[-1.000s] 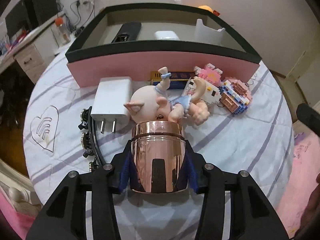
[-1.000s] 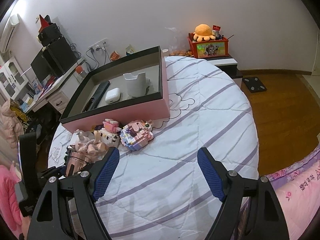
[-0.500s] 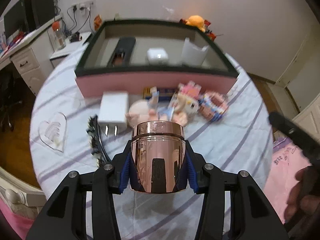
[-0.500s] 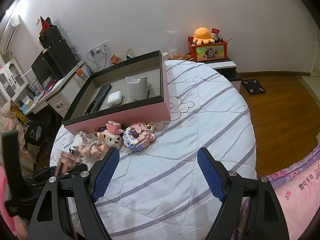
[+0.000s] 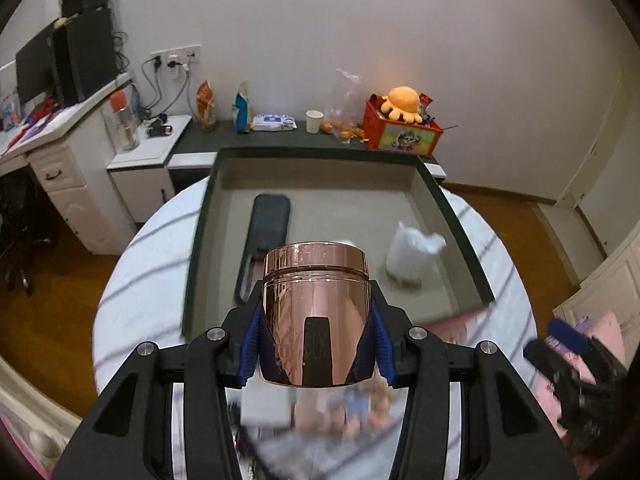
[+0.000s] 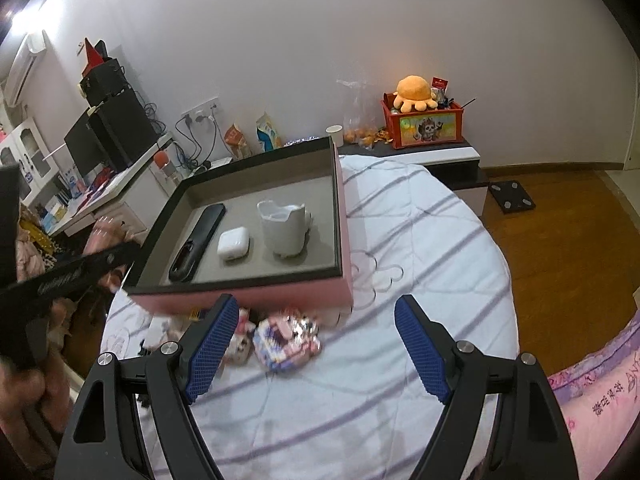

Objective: Organize rigid objects
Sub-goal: 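Carry the rose-gold canister into the pink box and release it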

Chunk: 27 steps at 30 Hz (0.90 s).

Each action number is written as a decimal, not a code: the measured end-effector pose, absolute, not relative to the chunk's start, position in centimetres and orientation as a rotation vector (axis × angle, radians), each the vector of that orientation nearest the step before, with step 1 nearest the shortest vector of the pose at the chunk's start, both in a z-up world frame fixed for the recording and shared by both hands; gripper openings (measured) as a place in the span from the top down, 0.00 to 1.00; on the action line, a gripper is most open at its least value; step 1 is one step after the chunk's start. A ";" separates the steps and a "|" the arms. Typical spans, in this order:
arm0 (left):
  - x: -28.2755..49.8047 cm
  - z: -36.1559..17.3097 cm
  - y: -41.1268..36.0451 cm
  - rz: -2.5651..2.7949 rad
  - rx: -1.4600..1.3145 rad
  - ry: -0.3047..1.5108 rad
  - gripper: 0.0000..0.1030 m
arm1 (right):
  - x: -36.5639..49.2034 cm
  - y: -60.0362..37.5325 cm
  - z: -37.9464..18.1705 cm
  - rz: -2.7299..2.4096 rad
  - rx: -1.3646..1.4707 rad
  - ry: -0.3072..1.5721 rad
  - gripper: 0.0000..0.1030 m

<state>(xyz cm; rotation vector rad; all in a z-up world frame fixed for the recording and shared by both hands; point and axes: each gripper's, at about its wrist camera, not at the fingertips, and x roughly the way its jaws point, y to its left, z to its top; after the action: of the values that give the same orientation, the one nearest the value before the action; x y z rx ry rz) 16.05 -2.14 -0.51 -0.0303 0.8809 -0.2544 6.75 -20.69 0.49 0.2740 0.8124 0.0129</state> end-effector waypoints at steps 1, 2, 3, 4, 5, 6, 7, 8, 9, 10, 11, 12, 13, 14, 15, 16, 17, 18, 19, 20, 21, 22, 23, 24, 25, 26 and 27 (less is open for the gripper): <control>16.8 -0.8 -2.3 -0.254 -0.028 0.887 0.54 | 7.0 -20.8 0.4 0.009 0.274 0.814 0.21; 18.2 -1.4 -2.7 -0.254 -0.024 0.902 0.54 | 7.3 -20.8 0.3 0.006 0.274 0.818 0.21; 19.3 -2.0 -2.9 -0.254 -0.022 0.916 0.54 | 7.6 -20.9 0.1 0.002 0.274 0.823 0.21; 19.9 -2.5 -3.0 -0.255 -0.022 0.929 0.54 | 7.9 -21.1 0.0 -0.005 0.274 0.828 0.21; 20.7 -3.2 -3.2 -0.255 -0.020 0.949 0.54 | 8.1 -21.2 -0.2 -0.012 0.275 0.832 0.21; 21.6 -4.0 -3.5 -0.256 -0.020 0.971 0.54 | 8.4 -21.5 -0.4 -0.020 0.277 0.840 0.21; 22.2 -4.6 -3.7 -0.254 -0.017 0.987 0.54 | 8.7 -21.8 -0.6 -0.029 0.279 0.845 0.21; 23.0 -5.3 -3.8 -0.249 -0.010 1.005 0.54 | 8.9 -22.0 -0.7 -0.035 0.281 0.849 0.21; 23.4 -5.8 -3.9 -0.245 -0.006 1.016 0.54 | 9.1 -22.3 -1.0 -0.045 0.284 0.854 0.21; 23.7 -6.3 -4.0 -0.240 0.000 1.028 0.54 | 9.3 -22.5 -1.1 -0.051 0.288 0.857 0.21; 24.2 -6.9 -4.1 -0.234 0.006 1.044 0.54 | 9.4 -22.7 -1.3 -0.057 0.291 0.860 0.21; 24.5 -7.3 -4.2 -0.228 0.010 1.055 0.54 | 9.6 -22.9 -1.5 -0.062 0.295 0.865 0.21; 24.7 -7.7 -4.2 -0.222 0.015 1.065 0.54 | 9.8 -23.0 -1.6 -0.064 0.296 0.867 0.21; 24.9 -8.0 -4.3 -0.216 0.018 1.075 0.54 | 9.9 -23.1 -1.7 -0.065 0.296 0.870 0.21; 24.9 -8.0 -4.3 -0.213 0.019 1.068 0.52 | 10.0 -23.1 -1.8 -0.065 0.295 0.873 0.21; 24.9 -7.9 -4.3 -0.205 0.029 1.064 0.49 | 10.0 -23.0 -1.9 -0.064 0.295 0.876 0.21; 24.9 -8.0 -4.3 -0.204 0.031 1.070 0.47 | 10.0 -23.0 -2.0 -0.062 0.294 0.878 0.21; 24.9 -8.0 -4.4 -0.199 0.035 1.071 0.40 | 10.0 -22.9 -2.0 -0.060 0.293 0.881 0.21; 24.8 -8.0 -4.4 -0.193 0.042 1.068 0.31 | 10.0 -22.8 -2.0 -0.059 0.293 0.883 0.21; 24.6 -7.8 -4.4 -0.193 0.048 1.062 0.27 | 10.0 -22.7 -2.0 -0.056 0.293 0.884 0.21; 24.3 -7.6 -4.4 -0.196 0.047 1.050 0.19 | 10.0 -22.6 -2.0 -0.054 0.293 0.883 0.21; 24.1 -7.3 -4.3 -0.199 0.043 1.041 0.16 | 9.9 -22.5 -1.9 -0.052 0.291 0.881 0.21; 23.7 -7.0 -4.2 -0.204 0.036 1.027 0.15 | 9.8 -22.4 -1.8 -0.051 0.290 0.878 0.21; 23.3 -6.5 -4.1 -0.206 0.033 1.012 0.13 | 9.6 -22.3 -1.6 -0.050 0.289 0.875 0.21; 22.8 -5.9 -4.0 -0.205 0.033 0.996 0.11 | 9.6 -22.3 -1.6 -0.050 0.289 0.873 0.21; 22.3 -5.4 -4.0 -0.209 0.031 0.979 0.10 | 9.4 -22.3 -1.4 -0.048 0.289 0.869 0.21; 21.8 -4.9 -3.9 -0.213 0.029 0.966 0.07 | 9.3 -22.2 -1.3 -0.048 0.288 0.866 0.21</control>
<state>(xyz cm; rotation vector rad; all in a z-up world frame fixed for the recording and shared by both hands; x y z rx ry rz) 21.83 -3.91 -4.89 0.0287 0.9661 -0.2134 9.28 -22.18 -1.29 0.2880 0.8660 -0.0481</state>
